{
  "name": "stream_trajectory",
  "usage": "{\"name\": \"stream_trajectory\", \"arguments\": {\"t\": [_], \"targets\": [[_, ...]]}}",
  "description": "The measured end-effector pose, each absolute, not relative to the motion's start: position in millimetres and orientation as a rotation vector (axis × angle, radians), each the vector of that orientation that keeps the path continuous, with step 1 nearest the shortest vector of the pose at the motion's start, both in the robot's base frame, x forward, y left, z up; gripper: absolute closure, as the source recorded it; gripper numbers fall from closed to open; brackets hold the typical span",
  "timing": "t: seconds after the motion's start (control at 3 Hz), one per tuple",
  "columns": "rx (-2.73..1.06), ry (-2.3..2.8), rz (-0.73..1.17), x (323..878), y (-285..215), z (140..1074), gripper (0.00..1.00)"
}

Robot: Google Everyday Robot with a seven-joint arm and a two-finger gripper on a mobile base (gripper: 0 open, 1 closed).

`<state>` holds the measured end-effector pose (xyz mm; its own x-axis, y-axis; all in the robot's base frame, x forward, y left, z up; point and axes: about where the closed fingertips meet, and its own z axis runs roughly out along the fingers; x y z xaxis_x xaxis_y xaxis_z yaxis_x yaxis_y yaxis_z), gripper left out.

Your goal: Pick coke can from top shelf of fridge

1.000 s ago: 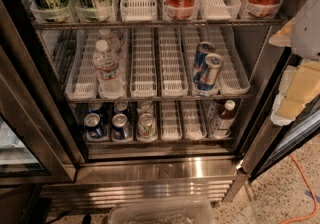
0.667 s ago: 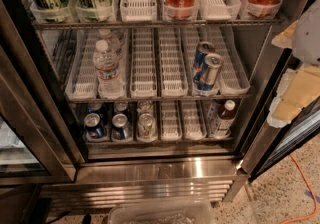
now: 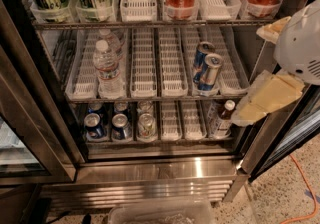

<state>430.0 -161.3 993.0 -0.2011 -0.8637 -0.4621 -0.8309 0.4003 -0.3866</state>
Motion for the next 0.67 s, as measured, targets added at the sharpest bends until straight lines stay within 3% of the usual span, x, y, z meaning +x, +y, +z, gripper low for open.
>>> {"name": "stream_trajectory", "arguments": {"t": [0.33, 0.67], "targets": [[-1.366, 1.917, -0.02, 435.1, -130.2, 1019.9, 0.0], [-1.366, 1.917, -0.02, 435.1, -130.1, 1020.0, 0.0]]}}
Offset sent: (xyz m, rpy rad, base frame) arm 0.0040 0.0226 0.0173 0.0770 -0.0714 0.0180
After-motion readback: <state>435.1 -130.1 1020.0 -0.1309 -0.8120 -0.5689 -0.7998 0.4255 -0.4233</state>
